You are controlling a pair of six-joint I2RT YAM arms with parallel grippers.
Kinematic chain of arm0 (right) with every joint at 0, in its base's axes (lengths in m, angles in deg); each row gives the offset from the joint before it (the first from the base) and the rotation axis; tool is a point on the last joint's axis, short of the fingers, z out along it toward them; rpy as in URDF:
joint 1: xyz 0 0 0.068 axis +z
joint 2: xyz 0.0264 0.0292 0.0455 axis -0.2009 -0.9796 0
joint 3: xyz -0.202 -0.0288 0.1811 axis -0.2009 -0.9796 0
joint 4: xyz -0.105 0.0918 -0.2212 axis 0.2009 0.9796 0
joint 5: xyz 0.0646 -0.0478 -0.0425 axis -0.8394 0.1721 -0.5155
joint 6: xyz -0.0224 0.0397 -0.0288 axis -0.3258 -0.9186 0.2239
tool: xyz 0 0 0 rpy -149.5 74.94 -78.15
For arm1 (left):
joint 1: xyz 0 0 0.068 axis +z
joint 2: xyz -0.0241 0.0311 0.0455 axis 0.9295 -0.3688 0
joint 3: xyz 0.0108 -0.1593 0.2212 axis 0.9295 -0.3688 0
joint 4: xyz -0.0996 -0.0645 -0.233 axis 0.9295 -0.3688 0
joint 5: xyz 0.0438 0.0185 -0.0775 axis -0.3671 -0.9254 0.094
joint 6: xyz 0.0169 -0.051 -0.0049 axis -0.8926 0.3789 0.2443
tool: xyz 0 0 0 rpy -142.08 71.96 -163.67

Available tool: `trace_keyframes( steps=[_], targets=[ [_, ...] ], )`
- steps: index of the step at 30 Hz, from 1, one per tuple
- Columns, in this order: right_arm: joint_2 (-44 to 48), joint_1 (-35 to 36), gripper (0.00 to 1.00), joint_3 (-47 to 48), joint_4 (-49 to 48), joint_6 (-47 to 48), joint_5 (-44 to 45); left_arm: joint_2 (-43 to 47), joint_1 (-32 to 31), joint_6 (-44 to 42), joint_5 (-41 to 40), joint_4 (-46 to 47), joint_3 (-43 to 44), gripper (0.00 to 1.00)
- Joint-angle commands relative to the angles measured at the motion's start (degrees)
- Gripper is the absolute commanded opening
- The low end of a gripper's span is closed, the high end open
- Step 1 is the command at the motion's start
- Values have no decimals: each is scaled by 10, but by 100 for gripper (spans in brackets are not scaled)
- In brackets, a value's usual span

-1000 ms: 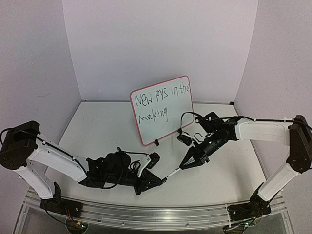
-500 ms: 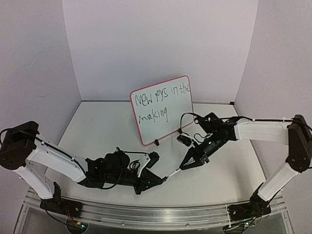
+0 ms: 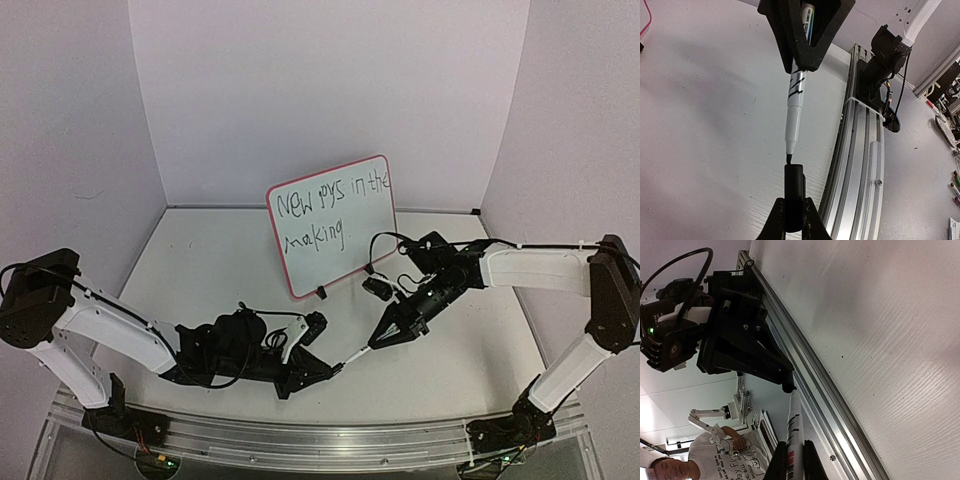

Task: Write a sentence on the whiteboard
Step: Insert the whiteboard marker without the cap into the pen cap.

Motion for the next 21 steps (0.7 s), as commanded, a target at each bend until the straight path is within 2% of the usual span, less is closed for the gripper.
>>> trace_keyframes(
  steps=[1, 21],
  targets=[
    [3, 5, 0, 8, 4, 11, -20, 12, -3, -4, -2, 25, 3, 0],
    [-8, 11, 0, 3, 5, 20, -41, 18, -4, -8, 2, 28, 2, 0]
  ],
)
